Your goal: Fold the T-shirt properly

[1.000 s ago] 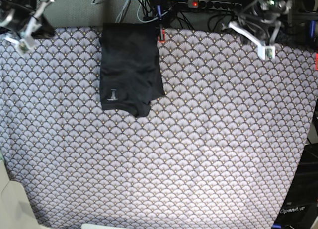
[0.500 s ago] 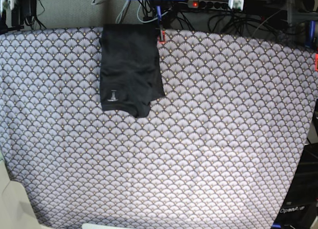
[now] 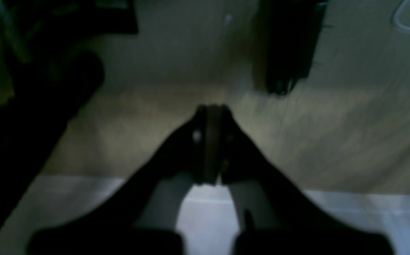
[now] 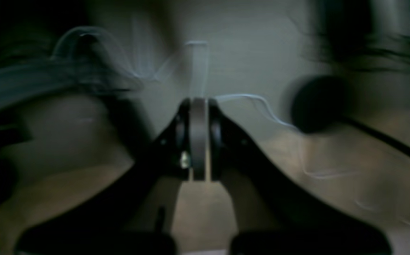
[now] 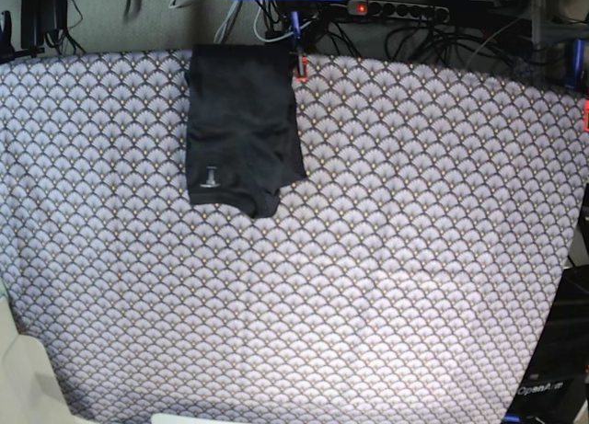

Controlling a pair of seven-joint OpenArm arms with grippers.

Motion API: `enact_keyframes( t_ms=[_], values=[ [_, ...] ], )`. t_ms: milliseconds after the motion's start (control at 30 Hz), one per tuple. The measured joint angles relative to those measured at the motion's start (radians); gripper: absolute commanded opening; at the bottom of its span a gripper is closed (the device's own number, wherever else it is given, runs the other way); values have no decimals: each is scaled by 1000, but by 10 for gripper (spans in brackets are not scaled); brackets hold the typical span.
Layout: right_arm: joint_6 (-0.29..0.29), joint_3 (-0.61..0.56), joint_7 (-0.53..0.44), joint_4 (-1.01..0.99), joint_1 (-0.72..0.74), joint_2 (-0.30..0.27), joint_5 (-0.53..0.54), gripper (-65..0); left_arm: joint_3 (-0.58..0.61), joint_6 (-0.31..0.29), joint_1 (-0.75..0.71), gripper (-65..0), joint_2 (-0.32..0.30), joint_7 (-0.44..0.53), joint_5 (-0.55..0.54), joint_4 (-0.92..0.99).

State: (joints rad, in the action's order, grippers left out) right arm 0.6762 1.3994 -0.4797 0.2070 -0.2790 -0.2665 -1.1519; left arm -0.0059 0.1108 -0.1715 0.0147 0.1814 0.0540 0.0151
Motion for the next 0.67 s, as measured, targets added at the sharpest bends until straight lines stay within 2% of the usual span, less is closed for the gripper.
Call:
enact_keyframes(
  t_ms=[33, 67, 100, 133, 200, 233, 333, 400, 433, 500, 667],
  values=[
    [-77, -13, 17, -58, 19, 1, -71, -650, 0, -5, 29, -650, 0, 35, -39, 0],
    [-215, -27, 58, -109, 46, 15, -141, -650, 0, 0, 74, -650, -1, 77, -66, -1],
    [-312, -29, 60, -140, 58, 29, -174, -650, 0, 12, 118, -650, -3, 92, -108, -7],
    [-409, -40, 58, -175, 72, 38, -206, -650, 0, 7, 161, -650, -7, 89, -159, -14],
    [-575, -51, 155, -196, 102, 70, -278, -650, 3, 0, 222, -650, -21, 86, -200, -34],
    [-654, -55, 174, -195, 112, 92, -301, -650, 3, -4, 229, -650, -33, 65, -218, -37],
    [-682, -50, 198, -193, 160, 142, -329, -650, 2, 27, 182, -650, -63, -16, -234, -27],
    [-705, -50, 208, -200, 194, 166, -311, -650, 3, 128, 130, -650, -64, -51, -235, -7],
    [-739, -50, 235, -193, 205, 182, -307, -650, 5, 156, 110, -650, -63, -75, -239, -6],
    [-782, -53, 261, -181, 214, 195, -308, -650, 6, 160, 103, -650, -64, -73, -240, -16],
    [-880, -52, 270, -175, 213, 186, -303, -650, 6, 158, 193, -650, -59, -13, -227, -46]
  ],
)
